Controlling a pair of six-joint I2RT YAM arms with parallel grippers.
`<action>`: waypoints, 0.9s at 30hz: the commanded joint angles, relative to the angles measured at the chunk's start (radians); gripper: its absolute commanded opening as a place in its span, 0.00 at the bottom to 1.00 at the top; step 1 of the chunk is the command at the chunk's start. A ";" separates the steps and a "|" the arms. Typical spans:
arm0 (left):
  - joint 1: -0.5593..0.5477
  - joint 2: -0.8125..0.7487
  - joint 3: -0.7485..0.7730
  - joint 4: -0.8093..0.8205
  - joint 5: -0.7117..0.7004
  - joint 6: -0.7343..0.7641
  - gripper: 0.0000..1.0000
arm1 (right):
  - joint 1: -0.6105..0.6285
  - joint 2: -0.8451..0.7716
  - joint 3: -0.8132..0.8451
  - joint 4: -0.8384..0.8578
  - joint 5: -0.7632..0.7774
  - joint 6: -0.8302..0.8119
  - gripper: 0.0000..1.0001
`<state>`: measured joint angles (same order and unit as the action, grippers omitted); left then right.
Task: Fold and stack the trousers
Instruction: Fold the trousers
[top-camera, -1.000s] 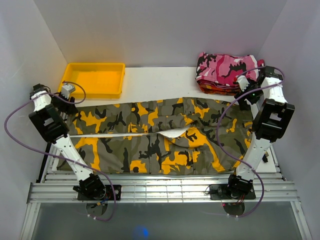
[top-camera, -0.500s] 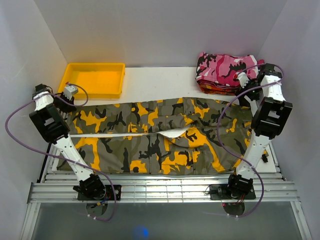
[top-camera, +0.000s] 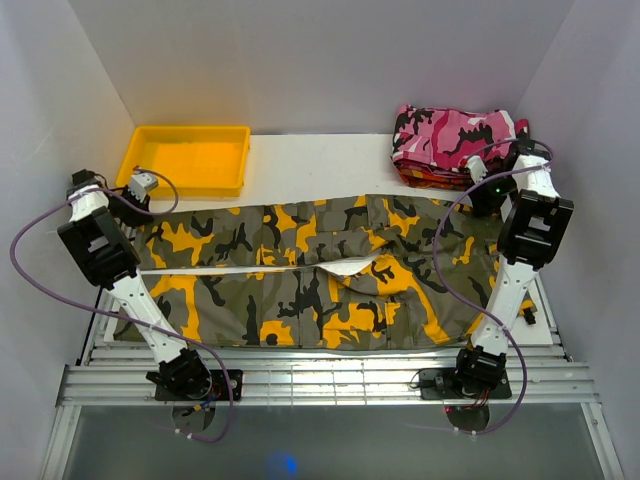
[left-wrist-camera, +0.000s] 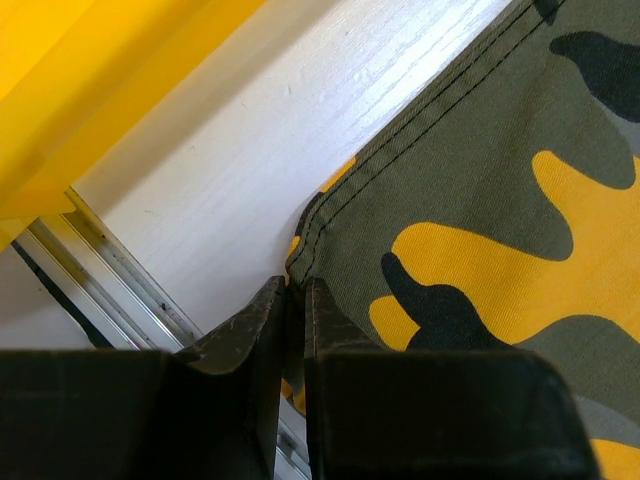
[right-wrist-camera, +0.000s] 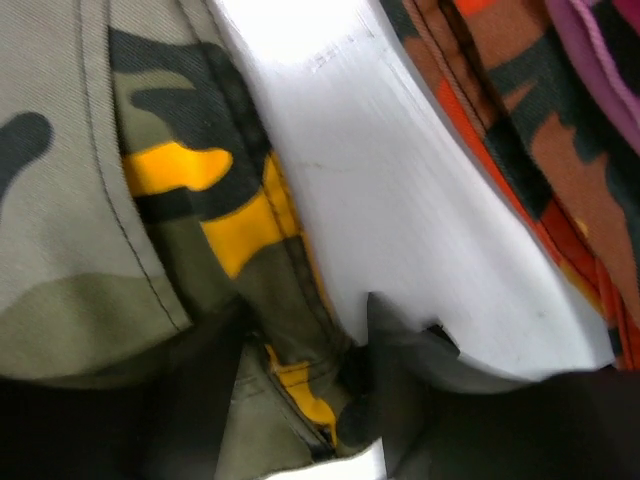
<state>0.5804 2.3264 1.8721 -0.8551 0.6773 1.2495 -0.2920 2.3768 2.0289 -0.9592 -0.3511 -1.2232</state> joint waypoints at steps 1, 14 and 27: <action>-0.002 -0.002 -0.045 -0.081 -0.029 -0.027 0.00 | 0.007 0.067 0.020 -0.012 0.052 -0.121 0.44; 0.007 -0.143 -0.020 0.258 0.125 -0.354 0.00 | -0.010 -0.157 -0.025 0.207 0.011 0.010 0.08; 0.116 -0.530 -0.390 0.450 0.283 -0.288 0.00 | -0.091 -0.520 -0.375 0.321 -0.152 -0.036 0.08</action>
<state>0.6552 1.9297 1.5482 -0.4744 0.8886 0.9138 -0.3515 1.9327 1.7164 -0.7067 -0.4667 -1.1946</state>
